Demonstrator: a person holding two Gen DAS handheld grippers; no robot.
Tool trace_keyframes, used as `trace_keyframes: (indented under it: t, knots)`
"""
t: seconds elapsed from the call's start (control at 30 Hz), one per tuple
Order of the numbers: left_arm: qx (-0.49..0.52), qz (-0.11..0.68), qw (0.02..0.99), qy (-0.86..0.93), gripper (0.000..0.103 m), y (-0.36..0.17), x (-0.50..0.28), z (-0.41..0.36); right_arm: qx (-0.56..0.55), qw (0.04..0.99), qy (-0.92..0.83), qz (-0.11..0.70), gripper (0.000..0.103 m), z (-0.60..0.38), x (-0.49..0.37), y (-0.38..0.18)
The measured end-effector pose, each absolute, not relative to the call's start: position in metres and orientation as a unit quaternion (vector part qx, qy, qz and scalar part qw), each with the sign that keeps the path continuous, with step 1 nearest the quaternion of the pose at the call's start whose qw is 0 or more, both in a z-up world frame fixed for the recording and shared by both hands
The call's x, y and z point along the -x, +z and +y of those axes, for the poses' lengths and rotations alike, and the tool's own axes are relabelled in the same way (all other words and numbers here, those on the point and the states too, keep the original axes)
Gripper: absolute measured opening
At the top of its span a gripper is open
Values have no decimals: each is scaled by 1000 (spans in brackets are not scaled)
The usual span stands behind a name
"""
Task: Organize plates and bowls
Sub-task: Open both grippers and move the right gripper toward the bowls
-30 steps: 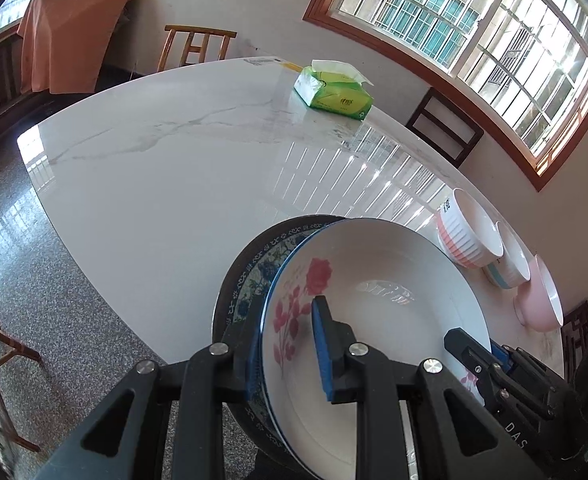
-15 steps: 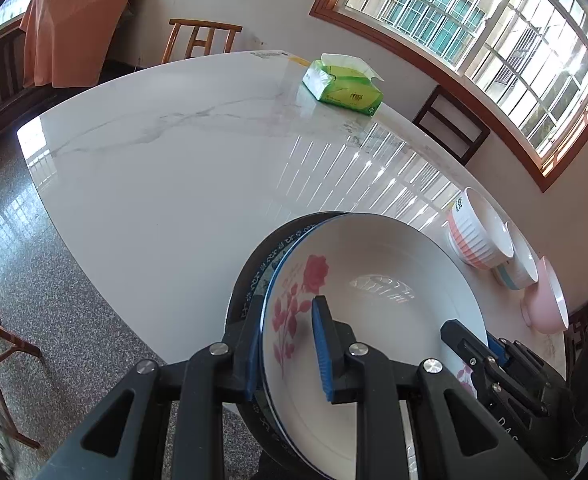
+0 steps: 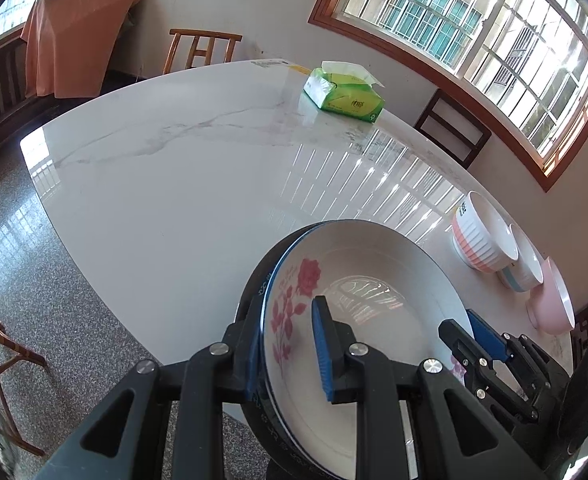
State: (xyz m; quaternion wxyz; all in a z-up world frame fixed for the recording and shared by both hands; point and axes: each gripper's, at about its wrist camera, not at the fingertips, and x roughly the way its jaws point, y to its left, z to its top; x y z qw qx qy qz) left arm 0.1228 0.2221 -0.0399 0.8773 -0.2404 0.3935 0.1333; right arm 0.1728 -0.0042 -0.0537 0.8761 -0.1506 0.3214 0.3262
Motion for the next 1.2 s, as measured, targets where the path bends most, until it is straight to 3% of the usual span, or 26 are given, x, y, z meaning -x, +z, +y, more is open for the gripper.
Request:
trace_keyframes:
  t: [0.17,0.33,0.7,0.8,1.03,1.2]
  knots:
    - [232,389,881,136,22,-40,-123,221,139,883,331,304,27,-7,-172,-48]
    - [212,373,891,151,25,-35,-120,219,120,889,324,300,41,-14,-177,-46]
    - [157,342,912,161,26,-17,-116,200,68,911,282,295,51,-52,-197,-41]
    - [153,343,913,157,26,-17,-119,195,50,915,264,301,65,-69,-203,-41]
    - [124,346,918,147,27,-14,-117,170,-11,927,210,310,78,-128,-210,-44]
    - [94,351,922,132,28,-12,-119,142,-61,933,168,312,79,-181,-208,-49]
